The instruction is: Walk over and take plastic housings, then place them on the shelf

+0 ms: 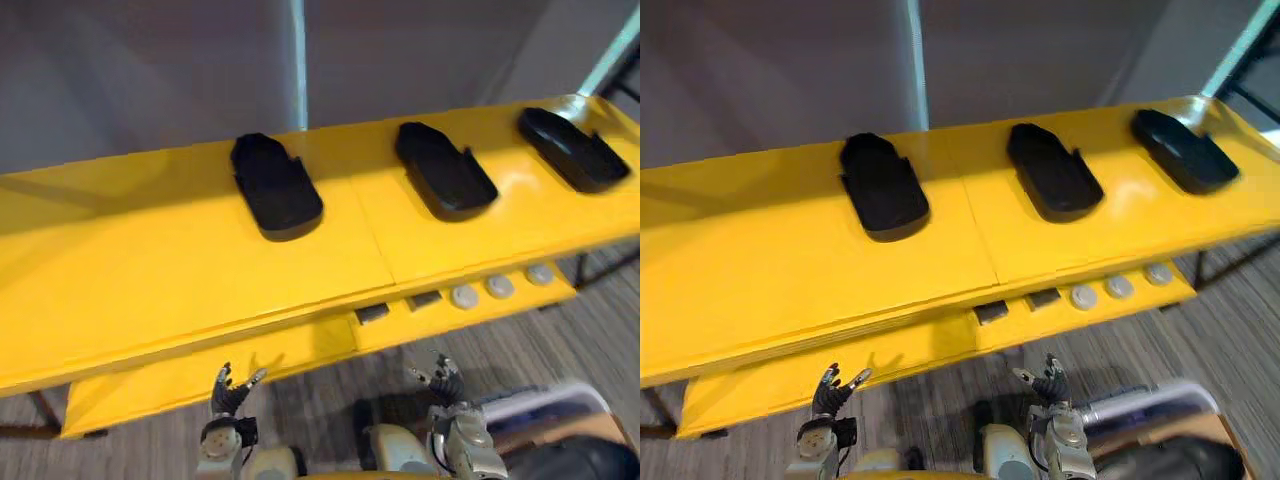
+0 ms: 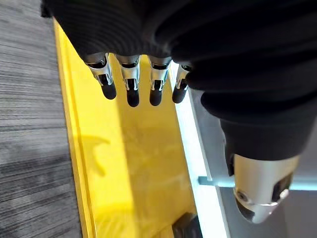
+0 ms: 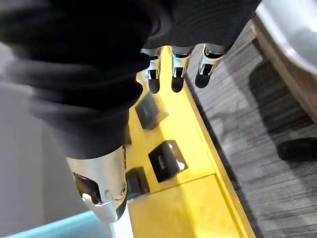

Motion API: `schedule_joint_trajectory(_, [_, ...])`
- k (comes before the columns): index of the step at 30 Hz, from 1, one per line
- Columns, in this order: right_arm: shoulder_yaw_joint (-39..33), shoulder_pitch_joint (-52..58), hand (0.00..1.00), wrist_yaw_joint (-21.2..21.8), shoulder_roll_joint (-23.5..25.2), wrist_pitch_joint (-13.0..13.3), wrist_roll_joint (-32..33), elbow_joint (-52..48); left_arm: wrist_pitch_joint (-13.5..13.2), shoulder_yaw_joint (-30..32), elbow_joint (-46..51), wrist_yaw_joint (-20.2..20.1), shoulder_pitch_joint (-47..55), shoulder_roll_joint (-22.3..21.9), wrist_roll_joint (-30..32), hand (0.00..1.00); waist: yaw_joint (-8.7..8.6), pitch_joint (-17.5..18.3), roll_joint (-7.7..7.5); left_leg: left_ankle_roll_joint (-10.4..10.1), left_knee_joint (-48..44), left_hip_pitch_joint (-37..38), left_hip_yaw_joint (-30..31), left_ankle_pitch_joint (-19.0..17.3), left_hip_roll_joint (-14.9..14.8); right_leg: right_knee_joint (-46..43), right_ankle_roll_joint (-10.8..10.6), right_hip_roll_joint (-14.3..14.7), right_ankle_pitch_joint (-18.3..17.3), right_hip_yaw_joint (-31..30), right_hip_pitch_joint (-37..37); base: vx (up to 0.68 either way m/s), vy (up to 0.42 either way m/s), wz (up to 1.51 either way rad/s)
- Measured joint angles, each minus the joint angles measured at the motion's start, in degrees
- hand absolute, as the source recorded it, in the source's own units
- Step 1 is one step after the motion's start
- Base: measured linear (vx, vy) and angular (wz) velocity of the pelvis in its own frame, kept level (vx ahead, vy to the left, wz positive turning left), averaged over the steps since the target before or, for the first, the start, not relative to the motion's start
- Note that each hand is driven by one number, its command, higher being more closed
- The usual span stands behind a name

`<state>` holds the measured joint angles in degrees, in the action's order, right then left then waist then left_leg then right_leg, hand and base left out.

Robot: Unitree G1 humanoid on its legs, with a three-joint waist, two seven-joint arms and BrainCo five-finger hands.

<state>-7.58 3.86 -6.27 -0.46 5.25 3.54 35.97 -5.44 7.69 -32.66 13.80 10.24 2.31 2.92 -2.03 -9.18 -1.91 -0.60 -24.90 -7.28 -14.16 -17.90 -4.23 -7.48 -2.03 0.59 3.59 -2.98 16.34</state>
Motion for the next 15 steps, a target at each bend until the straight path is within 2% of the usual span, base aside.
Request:
schedule_joint_trajectory(1, [0.8,-0.2,0.0,-0.1,0.1,-0.4,-0.4,-1.1,0.0,1.5,0.4,0.4,-0.1,0.4,0.0,0.0,0.25,-0.7,-0.58,1.8,1.4,-0.1,-2.8,0.8,0.1,3.1,0.5,-0.9,-0.6,2.0,0.1,-0.26,0.138,-1.61])
schedule_joint_trajectory(2, [1.1,-0.5,0.0,-0.2,0.1,-0.4,-0.4,-1.1,0.0,2.2,0.4,0.6,-0.4,0.2,0.0,0.0,0.16,-1.2,-0.41,3.4,2.8,0.0,-5.4,1.4,-0.8,3.1,0.6,-1.5,-0.8,5.0,0.8,-0.23,0.094,-1.54])
schedule_joint_trajectory(3, [1.4,-0.5,0.0,-0.1,0.0,-0.7,-0.9,-0.8,0.0,2.9,0.5,0.9,-0.6,-0.1,0.0,0.0,0.47,-1.5,-0.29,4.3,4.2,0.1,-8.5,1.9,-1.2,-4.2,2.0,-3.3,-1.9,10.0,3.1,-0.29,0.108,-1.25])
schedule_joint_trajectory(4, [1.5,0.4,0.0,0.0,0.1,-0.9,-1.0,-0.7,0.0,3.3,0.4,1.3,-0.5,-0.5,0.0,0.0,0.86,-1.6,-0.15,4.6,5.2,1.2,-10.9,2.1,-1.5,-14.9,2.7,-5.0,-5.3,13.3,3.2,-0.21,0.109,-1.12])
schedule_joint_trajectory(6, [1.6,1.8,0.0,0.3,0.5,-0.9,-1.7,-0.1,0.0,3.2,0.4,1.2,-0.3,-0.6,0.0,0.0,1.33,-1.6,0.32,4.7,5.8,2.8,-13.4,2.1,-1.8,-24.5,1.8,-6.4,-10.7,14.1,0.1,-0.12,0.089,-0.78])
schedule_joint_trajectory(8, [2.0,2.5,0.0,0.5,1.0,-0.9,-2.5,2.5,0.1,3.3,0.0,1.1,-0.1,-0.6,0.0,0.0,1.27,-0.8,-0.43,5.1,5.8,3.0,-15.5,2.4,-1.6,-29.0,0.1,-7.9,-16.8,14.8,-6.7,-0.06,0.027,-0.61])
schedule_joint_trajectory(10, [2.0,1.9,0.0,0.7,0.9,0.1,-3.5,5.6,0.1,3.9,-0.2,0.9,-0.1,-0.9,0.0,0.0,1.68,0.7,-0.95,5.2,4.5,0.4,-16.7,2.8,-1.6,-24.3,-1.0,-8.8,-17.8,16.3,-12.4,-0.06,-0.041,-0.62])
schedule_joint_trajectory(11, [2.0,0.1,0.0,0.9,0.6,0.6,-4.0,7.3,0.1,4.0,-1.0,0.8,-0.5,-0.6,0.0,0.0,2.18,1.8,-2.56,5.1,3.9,-1.4,-16.9,3.6,-1.5,-14.2,-2.4,-8.4,-18.4,16.0,-15.2,-0.09,-0.109,-1.08])
schedule_joint_trajectory(12, [2.2,-3.1,0.0,1.1,-0.4,0.6,-4.1,9.3,0.2,4.0,-3.2,0.8,-1.9,-0.2,-0.1,0.0,3.38,2.0,-2.85,4.6,4.0,-2.4,-16.7,4.6,-1.2,-7.3,-2.2,-7.6,-18.1,15.7,-16.5,-0.13,-0.168,-1.19])
schedule_joint_trajectory(13, [2.6,-4.6,0.0,1.2,-1.2,0.6,-4.1,10.2,0.2,3.7,-5.0,0.8,-2.4,-0.4,-0.2,0.0,3.29,1.9,-2.67,4.3,4.0,-2.6,-16.3,4.8,-0.9,-3.6,-2.2,-7.6,-18.1,15.4,-18.1,-0.14,-0.156,-0.84])
schedule_joint_trajectory(14, [2.9,-5.1,0.0,1.2,-1.9,0.6,-4.1,10.5,0.3,3.4,-6.4,0.8,-3.0,-0.8,-0.2,0.0,2.98,1.7,-1.61,4.3,3.9,-2.5,-15.6,4.8,-1.0,-2.2,-2.6,-7.4,-17.5,15.4,-19.1,-0.14,-0.127,-0.21])
schedule_joint_trajectory(15, [2.8,-4.5,0.0,1.2,-2.5,0.2,-4.1,10.8,0.4,1.3,-7.6,0.6,-3.7,-1.4,-0.2,0.0,2.73,1.8,-0.6,3.9,4.3,-1.2,-14.9,6.3,-1.1,-0.7,-2.1,-7.3,-16.4,15.4,-20.4,-0.1,-0.078,-0.04])
